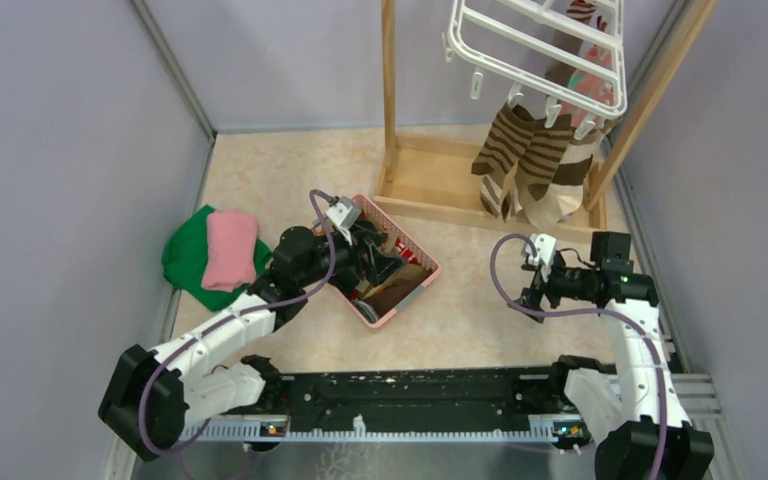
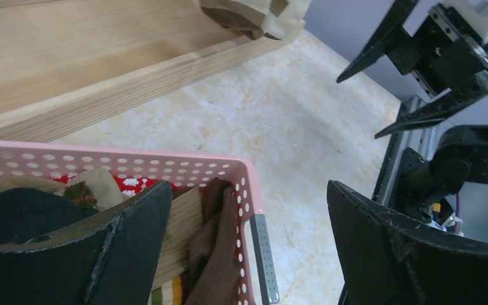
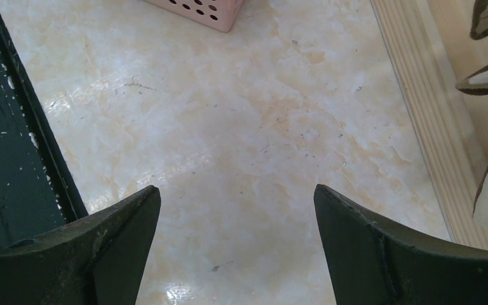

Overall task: Clip the socks to the hanger
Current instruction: Rotate the hanger.

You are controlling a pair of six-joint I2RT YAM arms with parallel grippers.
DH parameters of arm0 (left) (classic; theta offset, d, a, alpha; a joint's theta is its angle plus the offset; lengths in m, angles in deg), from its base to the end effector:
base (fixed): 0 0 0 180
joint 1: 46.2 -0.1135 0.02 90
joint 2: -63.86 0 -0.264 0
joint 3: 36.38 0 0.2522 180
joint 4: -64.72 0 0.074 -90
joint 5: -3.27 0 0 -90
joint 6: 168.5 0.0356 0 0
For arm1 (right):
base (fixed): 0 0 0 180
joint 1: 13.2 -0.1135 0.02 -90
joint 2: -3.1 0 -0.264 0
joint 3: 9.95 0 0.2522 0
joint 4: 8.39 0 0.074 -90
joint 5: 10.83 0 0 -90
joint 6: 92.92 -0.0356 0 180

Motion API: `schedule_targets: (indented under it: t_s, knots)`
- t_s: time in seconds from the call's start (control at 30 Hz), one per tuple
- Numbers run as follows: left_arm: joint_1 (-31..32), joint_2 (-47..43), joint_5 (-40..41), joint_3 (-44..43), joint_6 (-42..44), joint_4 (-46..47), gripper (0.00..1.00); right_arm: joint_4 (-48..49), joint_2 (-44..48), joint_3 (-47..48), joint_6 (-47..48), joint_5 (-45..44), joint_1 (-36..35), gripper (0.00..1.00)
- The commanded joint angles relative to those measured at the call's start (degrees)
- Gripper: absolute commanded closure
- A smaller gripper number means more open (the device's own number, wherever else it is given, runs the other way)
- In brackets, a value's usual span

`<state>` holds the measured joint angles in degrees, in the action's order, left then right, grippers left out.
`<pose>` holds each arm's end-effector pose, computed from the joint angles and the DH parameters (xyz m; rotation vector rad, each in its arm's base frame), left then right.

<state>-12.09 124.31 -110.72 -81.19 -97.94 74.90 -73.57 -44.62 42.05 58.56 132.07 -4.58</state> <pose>0.1895 -0.1458 0.2650 0.5544 1.6798 -1.0406 0.1430 0.0070 0.2442 -1.2115 1.8105 0.5579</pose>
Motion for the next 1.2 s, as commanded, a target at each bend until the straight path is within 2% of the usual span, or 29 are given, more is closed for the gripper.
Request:
schedule_targets:
  t_s: [0.0,0.17,0.33,0.47,0.57,0.63,0.7,0.8,0.9,1.0,1.1,1.17]
  knots:
    - [0.0,-3.2,-5.6,0.8,3.4,-0.3,0.03,1.6,1.1,-0.2,0.4,0.0,-1.4,0.11]
    - [-0.1,-5.7,-0.5,2.1,2.5,-2.6,0.01,1.6,1.2,-0.2,0.3,-0.2,-1.8,0.11]
    - [-0.7,-5.3,6.7,3.0,-4.4,-2.6,0.01,2.0,0.0,-0.4,0.1,-0.3,-1.9,0.11]
    - [-0.9,-5.1,2.8,4.5,-3.3,1.7,0.01,2.0,-1.5,0.1,-0.3,0.2,-1.9,0.11]
    - [-0.8,-5.1,1.0,3.9,2.5,0.7,0.05,1.7,-2.5,1.7,-1.8,2.0,-1.8,0.11]
    - [-0.9,-5.1,2.2,3.7,5.0,-1.1,0.06,2.6,-3.0,3.6,-6.4,5.0,-1.8,0.10]
    - [-0.8,-5.4,2.0,5.2,6.0,1.7,0.06,4.2,-3.6,6.0,-10.8,9.3,-0.1,0.11]
    - [-0.9,-6.0,1.3,9.4,5.1,11.9,0.06,12.7,-4.6,7.7,-23.0,18.3,6.0,0.11]
    - [-0.8,-5.4,0.7,14.1,2.1,25.2,0.06,24.5,-6.9,8.8,-35.9,23.9,9.4,0.13]
    - [-0.9,-3.3,0.0,15.3,1.2,31.2,0.06,38.9,-9.2,9.8,-49.6,23.3,9.3,0.15]
    - [-0.8,-2.1,0.6,14.5,1.4,29.8,0.06,45.2,-11.1,12.3,-53.6,18.4,7.2,0.15]
    - [-0.8,-2.2,0.8,14.7,1.0,29.4,0.06,51.5,-11.6,12.1,-59.6,16.0,5.7,0.16]
